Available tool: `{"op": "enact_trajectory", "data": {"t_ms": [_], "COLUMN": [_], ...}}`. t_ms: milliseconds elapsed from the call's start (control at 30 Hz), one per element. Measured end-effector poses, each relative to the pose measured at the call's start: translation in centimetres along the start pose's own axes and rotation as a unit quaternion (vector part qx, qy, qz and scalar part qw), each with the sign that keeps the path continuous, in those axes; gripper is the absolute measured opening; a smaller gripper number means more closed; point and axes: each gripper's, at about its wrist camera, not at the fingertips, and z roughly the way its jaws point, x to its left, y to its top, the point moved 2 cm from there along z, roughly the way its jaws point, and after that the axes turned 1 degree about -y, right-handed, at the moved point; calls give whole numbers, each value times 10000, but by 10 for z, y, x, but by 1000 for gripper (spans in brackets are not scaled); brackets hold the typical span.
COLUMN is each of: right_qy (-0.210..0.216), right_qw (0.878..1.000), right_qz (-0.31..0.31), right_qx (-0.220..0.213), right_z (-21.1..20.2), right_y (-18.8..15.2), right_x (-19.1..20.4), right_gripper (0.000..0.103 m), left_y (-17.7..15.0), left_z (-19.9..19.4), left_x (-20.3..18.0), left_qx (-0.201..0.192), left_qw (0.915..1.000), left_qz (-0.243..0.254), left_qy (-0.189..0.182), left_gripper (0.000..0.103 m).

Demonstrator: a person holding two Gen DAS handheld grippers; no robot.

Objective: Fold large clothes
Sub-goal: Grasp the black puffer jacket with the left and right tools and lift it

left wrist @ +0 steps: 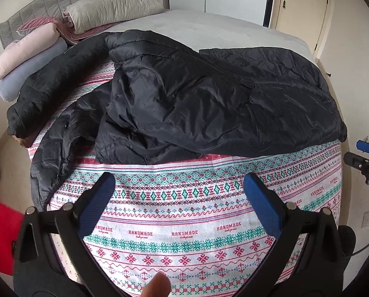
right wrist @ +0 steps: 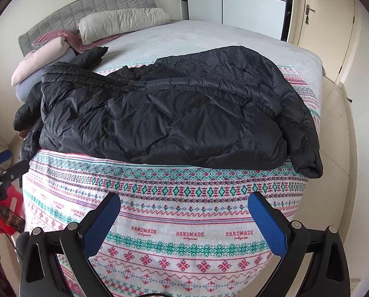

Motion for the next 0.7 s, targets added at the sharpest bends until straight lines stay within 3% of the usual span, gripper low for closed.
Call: {"op": "enact_trajectory", "data": {"t_ms": [133,267,400,467,533,567,633,667,700], "right_qy": [223,475,709,794,860,898,967,1009,1094], "right_qw": [9992,9964,9904,9868,9835,9820,9799,9793,9780], "right_qz": [342,691,1165,1385,1551,1619,1690,1703,1729], "right_qx": [48,106,227,285,365,383,424,415,405], "right_z": [15,38,68,82,96,101,110,113,114], "right_y": [26,54,74,80,83,84,85,84,82], "right_x": [-49,-87,-113,-118,-120,-120,-116,-114,-113], "right_gripper": [103,103,103,103,101,95,75,54,27], "left_y": [35,76,108,117,123,125,124,123,120], "left_z": [3,3,31,53,76,85,99,99,94], "left_x": [28,52,59,59,61,61,60,58,56], "left_qx": [-244,-770,-617,-423,-193,-80,73,83,17], "left_qw": [9996,9948,9939,9950,9950,9943,9935,9942,9947], "left_qz": [-107,-459,-611,-654,-685,-720,-719,-666,-623], "left_qy": [-39,-489,-676,-618,-697,-779,-879,-845,-820], "left_gripper": [103,102,95,88,66,60,28,22,15]}}
